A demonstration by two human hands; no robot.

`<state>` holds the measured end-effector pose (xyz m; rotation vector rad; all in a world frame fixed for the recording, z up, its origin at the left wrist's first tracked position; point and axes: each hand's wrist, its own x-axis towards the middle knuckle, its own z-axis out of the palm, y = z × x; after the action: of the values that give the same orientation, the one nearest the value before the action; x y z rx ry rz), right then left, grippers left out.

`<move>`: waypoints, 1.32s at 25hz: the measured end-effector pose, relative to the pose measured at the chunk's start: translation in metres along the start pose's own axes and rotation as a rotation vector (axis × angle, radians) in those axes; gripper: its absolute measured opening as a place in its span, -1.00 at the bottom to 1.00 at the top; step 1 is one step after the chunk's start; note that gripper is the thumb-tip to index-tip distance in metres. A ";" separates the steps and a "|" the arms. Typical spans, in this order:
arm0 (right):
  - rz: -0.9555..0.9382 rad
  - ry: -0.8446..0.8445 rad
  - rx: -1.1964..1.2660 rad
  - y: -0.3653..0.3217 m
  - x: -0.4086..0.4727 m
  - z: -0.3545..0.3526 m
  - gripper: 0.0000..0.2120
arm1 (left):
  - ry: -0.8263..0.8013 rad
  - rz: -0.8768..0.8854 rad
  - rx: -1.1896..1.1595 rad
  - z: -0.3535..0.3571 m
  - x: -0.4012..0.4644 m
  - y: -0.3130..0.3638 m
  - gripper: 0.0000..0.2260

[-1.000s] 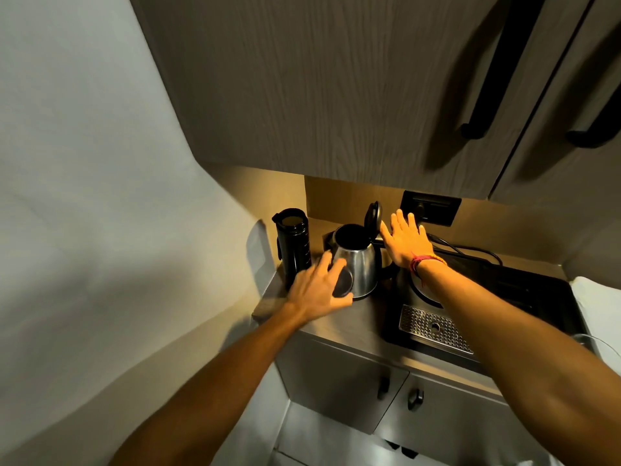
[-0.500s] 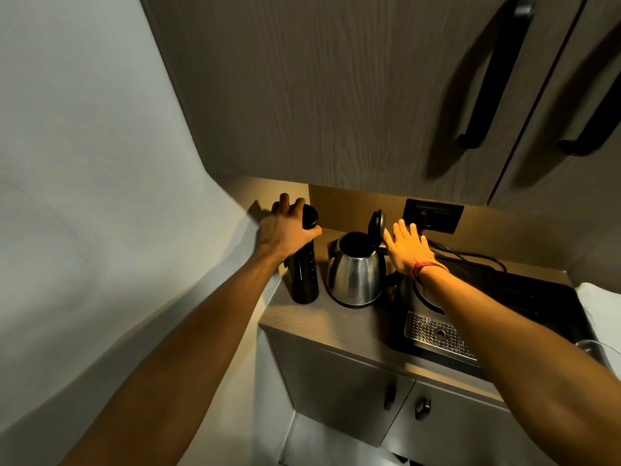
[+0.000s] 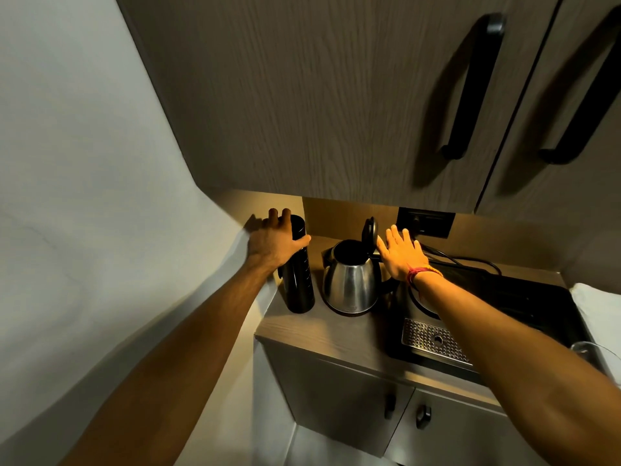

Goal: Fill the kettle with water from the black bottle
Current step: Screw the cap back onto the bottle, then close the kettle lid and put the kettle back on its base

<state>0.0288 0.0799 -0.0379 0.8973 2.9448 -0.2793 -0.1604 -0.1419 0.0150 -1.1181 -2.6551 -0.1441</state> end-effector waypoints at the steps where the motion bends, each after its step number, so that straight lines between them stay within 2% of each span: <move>1: -0.015 -0.004 -0.021 -0.001 0.000 -0.001 -0.36 | 0.018 -0.009 0.060 -0.003 -0.001 0.001 -0.15; 3: -0.042 -0.008 -0.022 -0.004 0.000 -0.002 -0.35 | 0.201 0.064 0.160 -0.010 -0.007 0.010 -0.06; 5: -0.071 0.001 0.059 -0.011 0.002 -0.003 -0.44 | 0.354 0.332 0.080 -0.008 -0.010 0.032 -0.17; 7: -0.102 -0.003 0.110 -0.021 0.004 -0.003 -0.46 | 0.262 0.522 -0.086 0.000 -0.011 0.064 -0.32; 9: -0.084 -0.015 0.179 -0.031 0.008 -0.003 -0.39 | 0.015 0.452 -0.206 0.015 -0.012 0.088 -0.37; 11: -0.094 -0.016 0.138 -0.035 0.011 0.000 -0.35 | -0.205 0.326 -0.200 0.034 -0.010 0.094 -0.35; 14: -0.149 0.031 0.084 -0.032 0.009 0.009 -0.39 | -0.343 0.239 -0.161 0.059 -0.010 0.085 -0.26; 18: -0.142 0.027 0.064 -0.031 0.007 0.013 -0.44 | -0.331 0.220 -0.189 0.074 -0.014 0.091 -0.16; 24: -0.169 -0.103 0.141 -0.011 -0.001 -0.013 -0.36 | -0.482 0.098 -0.269 0.060 -0.005 0.106 0.07; 28: -0.124 -0.092 0.180 -0.009 -0.013 -0.015 -0.69 | -0.437 0.050 -0.220 0.062 -0.004 0.120 0.16; 32: -0.164 0.046 0.259 -0.011 -0.040 -0.033 -0.95 | -0.309 0.031 -0.276 0.058 -0.003 0.119 0.11; 33: -0.161 0.067 0.294 -0.008 -0.049 -0.042 -0.89 | -0.275 0.033 -0.309 0.054 -0.001 0.123 0.09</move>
<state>0.0649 0.0540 0.0094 0.7051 3.0947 -0.7188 -0.0825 -0.0468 -0.0384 -1.3614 -2.9258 -0.4362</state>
